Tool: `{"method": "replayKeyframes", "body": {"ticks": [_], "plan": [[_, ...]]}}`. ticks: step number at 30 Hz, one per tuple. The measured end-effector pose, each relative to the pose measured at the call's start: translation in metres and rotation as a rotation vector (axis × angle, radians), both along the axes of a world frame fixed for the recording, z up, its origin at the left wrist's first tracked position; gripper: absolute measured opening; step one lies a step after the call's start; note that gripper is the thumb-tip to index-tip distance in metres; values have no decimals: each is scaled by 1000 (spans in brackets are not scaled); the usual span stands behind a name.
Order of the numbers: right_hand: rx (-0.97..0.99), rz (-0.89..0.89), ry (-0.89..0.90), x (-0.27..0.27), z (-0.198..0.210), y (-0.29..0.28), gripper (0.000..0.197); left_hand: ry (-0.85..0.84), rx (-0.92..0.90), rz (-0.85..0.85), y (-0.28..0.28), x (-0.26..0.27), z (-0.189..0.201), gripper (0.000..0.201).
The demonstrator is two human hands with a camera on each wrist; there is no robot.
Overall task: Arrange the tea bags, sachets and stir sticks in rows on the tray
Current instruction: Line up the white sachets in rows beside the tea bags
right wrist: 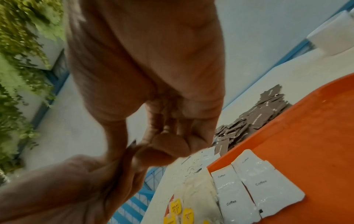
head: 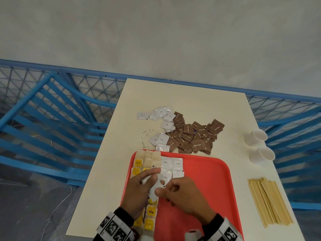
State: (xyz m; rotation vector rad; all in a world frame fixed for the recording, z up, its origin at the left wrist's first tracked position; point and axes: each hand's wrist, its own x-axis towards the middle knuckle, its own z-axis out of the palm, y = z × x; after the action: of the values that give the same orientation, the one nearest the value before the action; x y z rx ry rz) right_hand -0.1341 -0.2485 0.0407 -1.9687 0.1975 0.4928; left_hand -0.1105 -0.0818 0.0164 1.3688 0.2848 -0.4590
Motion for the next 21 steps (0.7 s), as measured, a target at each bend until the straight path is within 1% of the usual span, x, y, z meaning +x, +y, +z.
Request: {"method": "replayKeyframes", "body": {"ticks": [2,4,6,8,9,11,14,17,21], "plan": [[20,-74,-65,-1,6,1,30,-9,-46,69,-5,2,4,21],[79,-150,-69,-2,11,-3,28,14,-121,113,-3,5,12,23],[167,-230,-60,-5,15,-8,30,3,-154,108,2,8,15,27],[273,-287,-44,-8,19,-11,31,-36,-137,100,6,7,16,20],[300,-291,-35,-8,21,-10,33,-62,-100,92,7,6,15,18],[258,-257,-31,-8,21,-4,36,-120,-4,60,4,3,14,18],[152,-171,-81,-6,17,6,27,-219,97,23,-2,-4,15,18],[223,-156,-103,-7,16,4,22,-236,107,44,-1,-5,15,18],[298,-196,-98,-10,20,-4,20,-161,46,75,6,0,14,17]]}}
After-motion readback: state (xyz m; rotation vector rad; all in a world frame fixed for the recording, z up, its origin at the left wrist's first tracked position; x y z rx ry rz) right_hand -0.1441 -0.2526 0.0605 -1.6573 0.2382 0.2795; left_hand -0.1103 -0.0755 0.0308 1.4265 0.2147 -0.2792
